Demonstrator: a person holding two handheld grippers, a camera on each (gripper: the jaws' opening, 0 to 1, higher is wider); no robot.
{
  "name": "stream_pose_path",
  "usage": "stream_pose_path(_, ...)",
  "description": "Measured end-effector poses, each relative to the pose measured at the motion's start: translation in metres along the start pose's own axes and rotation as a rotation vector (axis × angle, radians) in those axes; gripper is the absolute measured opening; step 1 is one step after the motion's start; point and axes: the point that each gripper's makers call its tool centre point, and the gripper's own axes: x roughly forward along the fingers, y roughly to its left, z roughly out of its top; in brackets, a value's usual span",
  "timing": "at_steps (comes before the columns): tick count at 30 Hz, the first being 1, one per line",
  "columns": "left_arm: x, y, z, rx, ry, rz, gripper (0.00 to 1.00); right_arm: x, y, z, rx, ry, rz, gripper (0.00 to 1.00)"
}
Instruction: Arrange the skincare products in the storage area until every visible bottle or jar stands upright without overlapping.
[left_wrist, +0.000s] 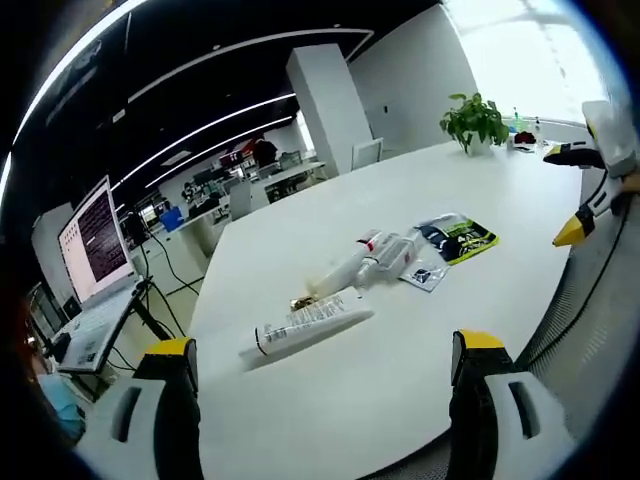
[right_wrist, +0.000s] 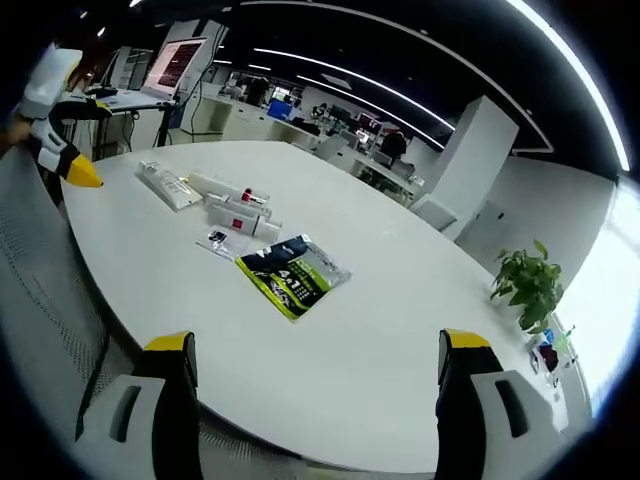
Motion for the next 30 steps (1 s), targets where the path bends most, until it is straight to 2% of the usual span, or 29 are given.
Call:
stream_pose_path(4, 0.006, -0.001, 0.008, 0.033, -0.024, -0.023, 0.99, 0.000, -0.001, -0.001, 0.002, 0.005, -0.003, 1.00)
stream_pose_path(10, 0.023, 0.004, 0.011, 0.073, -0.010, -0.054, 0.99, 0.001, -0.002, -0.001, 0.001, 0.002, -0.006, 1.00)
stream_pose_path(12, 0.032, 0.008, 0.017, 0.106, -0.017, -0.075, 0.99, 0.001, -0.002, -0.001, 0.002, -0.001, -0.008, 1.00)
stream_pose_path(16, 0.042, 0.000, 0.022, 0.165, -0.010, -0.137, 0.99, 0.001, -0.002, -0.002, -0.003, 0.008, -0.011, 1.00)
stream_pose_path(24, 0.068, 0.010, 0.026, 0.238, 0.017, -0.165, 0.99, 0.001, -0.002, -0.002, 0.000, 0.012, -0.008, 1.00)
stream_pose_path(30, 0.087, 0.019, 0.030, 0.262, 0.026, -0.171, 0.99, 0.002, -0.001, -0.004, 0.000, 0.021, -0.009, 1.00)
